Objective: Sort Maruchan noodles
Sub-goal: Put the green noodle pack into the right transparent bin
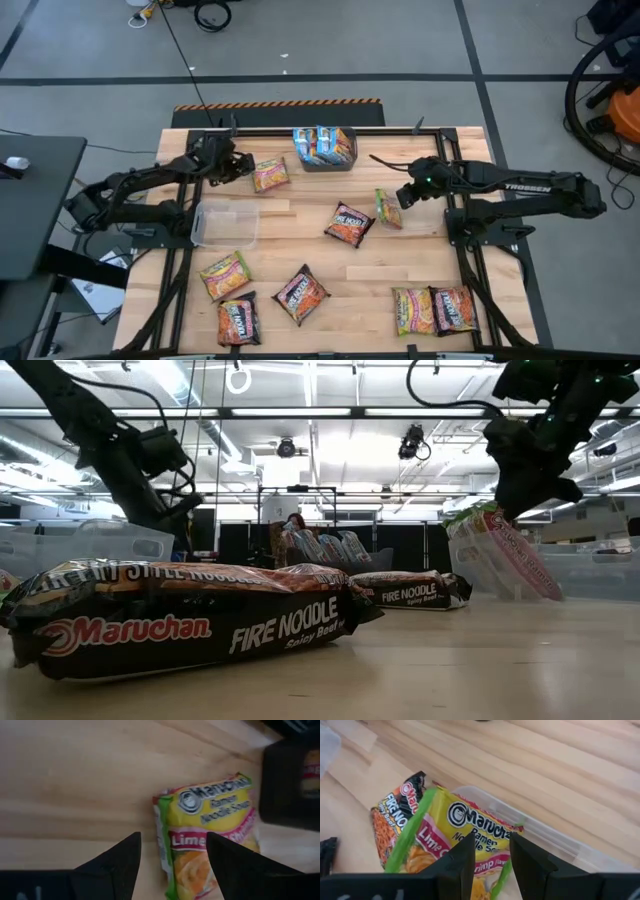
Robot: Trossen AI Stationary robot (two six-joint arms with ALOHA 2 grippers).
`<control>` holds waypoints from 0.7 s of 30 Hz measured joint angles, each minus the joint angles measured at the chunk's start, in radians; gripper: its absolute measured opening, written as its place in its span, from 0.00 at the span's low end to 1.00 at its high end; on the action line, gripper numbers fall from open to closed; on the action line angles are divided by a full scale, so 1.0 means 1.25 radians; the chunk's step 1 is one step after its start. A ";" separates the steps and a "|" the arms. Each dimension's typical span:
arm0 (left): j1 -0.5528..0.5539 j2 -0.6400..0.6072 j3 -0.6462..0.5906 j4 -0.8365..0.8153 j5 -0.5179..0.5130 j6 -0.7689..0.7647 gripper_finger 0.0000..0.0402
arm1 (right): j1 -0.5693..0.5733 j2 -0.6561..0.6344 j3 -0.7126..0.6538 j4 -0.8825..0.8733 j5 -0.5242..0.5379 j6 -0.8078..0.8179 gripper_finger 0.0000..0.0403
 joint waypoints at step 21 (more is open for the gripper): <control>-0.215 0.160 -0.003 0.190 -0.106 -0.104 0.16 | 0.000 -0.072 0.000 -0.017 -0.005 -0.155 0.32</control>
